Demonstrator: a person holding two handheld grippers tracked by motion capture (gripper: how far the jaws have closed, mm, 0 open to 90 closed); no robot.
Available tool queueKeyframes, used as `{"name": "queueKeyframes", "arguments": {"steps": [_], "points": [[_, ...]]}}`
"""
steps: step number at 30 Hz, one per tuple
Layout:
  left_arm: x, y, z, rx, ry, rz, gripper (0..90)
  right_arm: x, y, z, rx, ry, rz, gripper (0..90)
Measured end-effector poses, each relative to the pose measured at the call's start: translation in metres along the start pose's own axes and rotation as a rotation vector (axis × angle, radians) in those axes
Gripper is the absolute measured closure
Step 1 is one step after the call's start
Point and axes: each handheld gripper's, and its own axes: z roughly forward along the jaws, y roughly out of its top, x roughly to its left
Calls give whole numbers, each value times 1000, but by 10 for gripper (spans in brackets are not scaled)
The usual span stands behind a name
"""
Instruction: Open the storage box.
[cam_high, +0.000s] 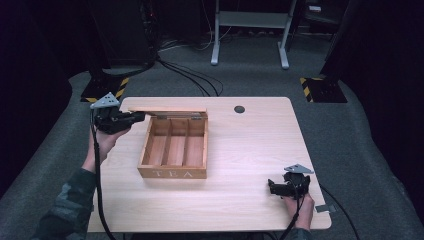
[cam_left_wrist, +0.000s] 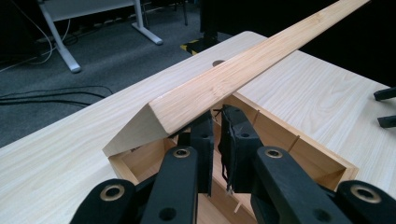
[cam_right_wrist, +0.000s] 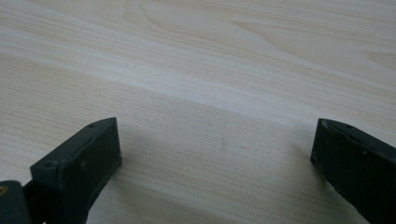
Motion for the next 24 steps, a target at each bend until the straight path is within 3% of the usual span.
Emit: {"name": "queueKeyframes", "arguments": {"steps": [13, 24], "points": [[-8, -13, -5, -4, 10, 22, 828, 0, 0, 0, -1, 0, 0, 13], [-23, -34, -12, -25, 51, 49, 826, 0, 0, 0, -1, 0, 0, 13]]}}
